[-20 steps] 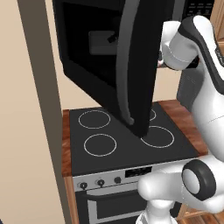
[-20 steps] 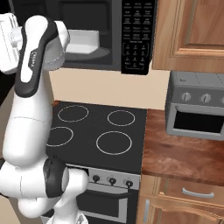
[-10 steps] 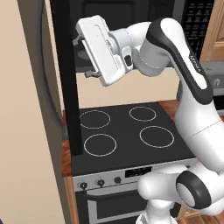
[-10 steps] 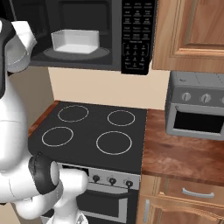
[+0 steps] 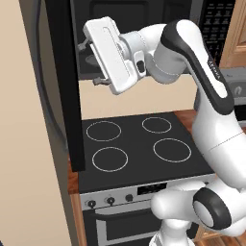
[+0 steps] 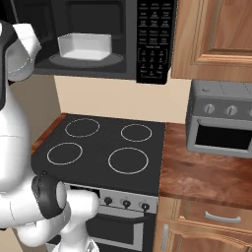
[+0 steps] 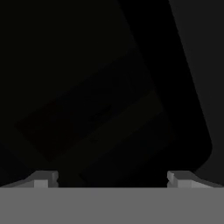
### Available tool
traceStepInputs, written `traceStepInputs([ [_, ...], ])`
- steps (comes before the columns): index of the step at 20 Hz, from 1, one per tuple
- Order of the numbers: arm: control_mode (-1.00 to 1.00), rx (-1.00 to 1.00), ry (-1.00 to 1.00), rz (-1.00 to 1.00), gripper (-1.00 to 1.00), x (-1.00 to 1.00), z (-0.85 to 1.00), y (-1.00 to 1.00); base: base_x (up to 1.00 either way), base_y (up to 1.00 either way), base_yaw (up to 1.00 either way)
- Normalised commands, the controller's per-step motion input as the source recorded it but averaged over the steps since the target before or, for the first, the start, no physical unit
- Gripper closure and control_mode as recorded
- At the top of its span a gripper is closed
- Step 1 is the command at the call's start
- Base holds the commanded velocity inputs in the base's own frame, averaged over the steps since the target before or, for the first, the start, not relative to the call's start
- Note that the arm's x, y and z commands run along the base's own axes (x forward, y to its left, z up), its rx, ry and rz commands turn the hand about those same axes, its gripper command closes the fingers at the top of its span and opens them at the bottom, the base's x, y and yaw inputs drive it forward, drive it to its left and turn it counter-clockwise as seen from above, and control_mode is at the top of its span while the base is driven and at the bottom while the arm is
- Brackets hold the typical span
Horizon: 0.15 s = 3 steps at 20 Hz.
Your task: Open the microwave door.
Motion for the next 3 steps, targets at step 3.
traceStepInputs([
  [3, -1.0, 0.0, 0.02, 0.0, -1.0, 0.11, -0.04, -0.01, 0.0, 0.0, 0.0],
])
